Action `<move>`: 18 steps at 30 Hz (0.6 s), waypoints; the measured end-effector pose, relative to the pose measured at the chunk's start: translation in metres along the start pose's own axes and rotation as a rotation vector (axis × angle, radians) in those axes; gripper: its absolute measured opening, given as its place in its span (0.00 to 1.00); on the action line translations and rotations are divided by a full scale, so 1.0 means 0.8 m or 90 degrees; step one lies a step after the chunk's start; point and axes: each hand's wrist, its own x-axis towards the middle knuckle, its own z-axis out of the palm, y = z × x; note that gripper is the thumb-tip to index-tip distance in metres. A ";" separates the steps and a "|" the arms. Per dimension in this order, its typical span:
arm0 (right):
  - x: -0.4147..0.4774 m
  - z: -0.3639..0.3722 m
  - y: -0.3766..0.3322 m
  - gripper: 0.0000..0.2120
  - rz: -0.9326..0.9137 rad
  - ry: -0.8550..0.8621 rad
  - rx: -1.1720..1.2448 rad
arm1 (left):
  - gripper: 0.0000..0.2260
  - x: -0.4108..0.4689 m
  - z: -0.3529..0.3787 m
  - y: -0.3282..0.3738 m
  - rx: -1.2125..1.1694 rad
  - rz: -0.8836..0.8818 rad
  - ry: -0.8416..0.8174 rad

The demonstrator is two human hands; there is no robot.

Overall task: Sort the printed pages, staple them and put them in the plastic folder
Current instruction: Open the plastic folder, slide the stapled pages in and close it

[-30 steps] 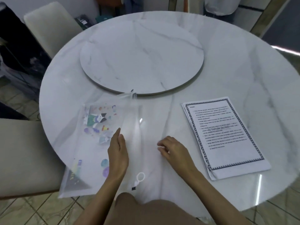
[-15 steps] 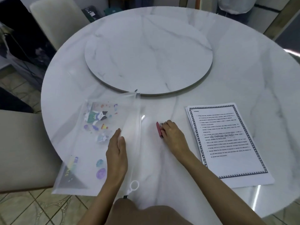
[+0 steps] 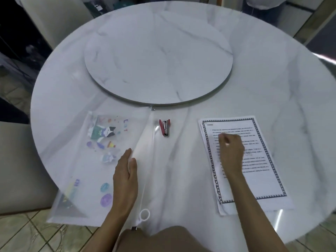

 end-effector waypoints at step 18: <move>-0.008 -0.123 0.128 0.37 0.347 -0.055 -0.227 | 0.19 -0.028 0.042 0.020 0.025 0.008 -0.077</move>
